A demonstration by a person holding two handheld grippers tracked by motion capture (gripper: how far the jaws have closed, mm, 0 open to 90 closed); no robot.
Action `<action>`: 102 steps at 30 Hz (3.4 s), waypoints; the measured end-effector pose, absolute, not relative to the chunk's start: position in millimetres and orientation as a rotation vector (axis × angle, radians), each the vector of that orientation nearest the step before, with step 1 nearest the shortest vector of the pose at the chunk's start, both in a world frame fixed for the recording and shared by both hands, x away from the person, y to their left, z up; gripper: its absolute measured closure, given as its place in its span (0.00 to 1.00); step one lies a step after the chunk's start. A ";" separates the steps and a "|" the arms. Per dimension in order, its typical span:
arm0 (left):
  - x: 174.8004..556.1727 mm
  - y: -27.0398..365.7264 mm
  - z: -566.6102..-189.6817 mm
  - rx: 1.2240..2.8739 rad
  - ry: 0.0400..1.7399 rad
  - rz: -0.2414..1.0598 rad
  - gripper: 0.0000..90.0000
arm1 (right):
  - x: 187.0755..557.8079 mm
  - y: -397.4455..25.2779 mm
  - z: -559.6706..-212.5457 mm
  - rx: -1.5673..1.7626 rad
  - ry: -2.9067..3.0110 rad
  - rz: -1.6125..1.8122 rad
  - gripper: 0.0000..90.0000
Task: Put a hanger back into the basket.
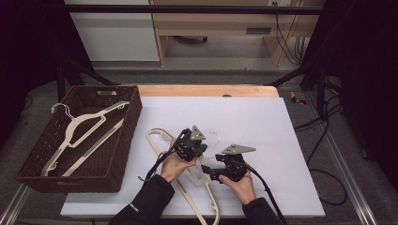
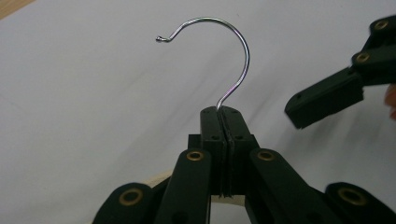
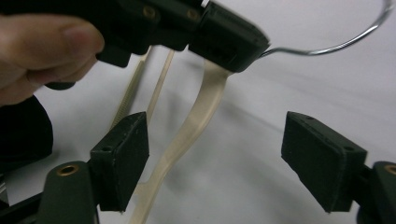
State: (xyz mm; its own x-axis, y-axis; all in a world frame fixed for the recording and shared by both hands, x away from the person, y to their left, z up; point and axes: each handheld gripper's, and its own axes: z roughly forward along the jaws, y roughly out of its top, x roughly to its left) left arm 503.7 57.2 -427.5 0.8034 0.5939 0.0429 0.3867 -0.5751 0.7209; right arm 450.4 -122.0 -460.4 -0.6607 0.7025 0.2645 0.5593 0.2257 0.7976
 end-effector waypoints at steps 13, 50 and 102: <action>500.0 61.6 -422.2 2.255 0.703 0.379 0.99 | 456.7 -107.0 -469.8 1.258 2.391 1.433 0.54; 459.6 177.8 -360.2 1.946 0.697 0.419 0.25 | 456.4 -96.0 -440.5 1.377 2.418 1.764 0.96; 436.5 171.3 -382.1 2.234 0.472 0.229 0.87 | 448.3 -104.6 -386.1 0.761 2.614 1.586 0.83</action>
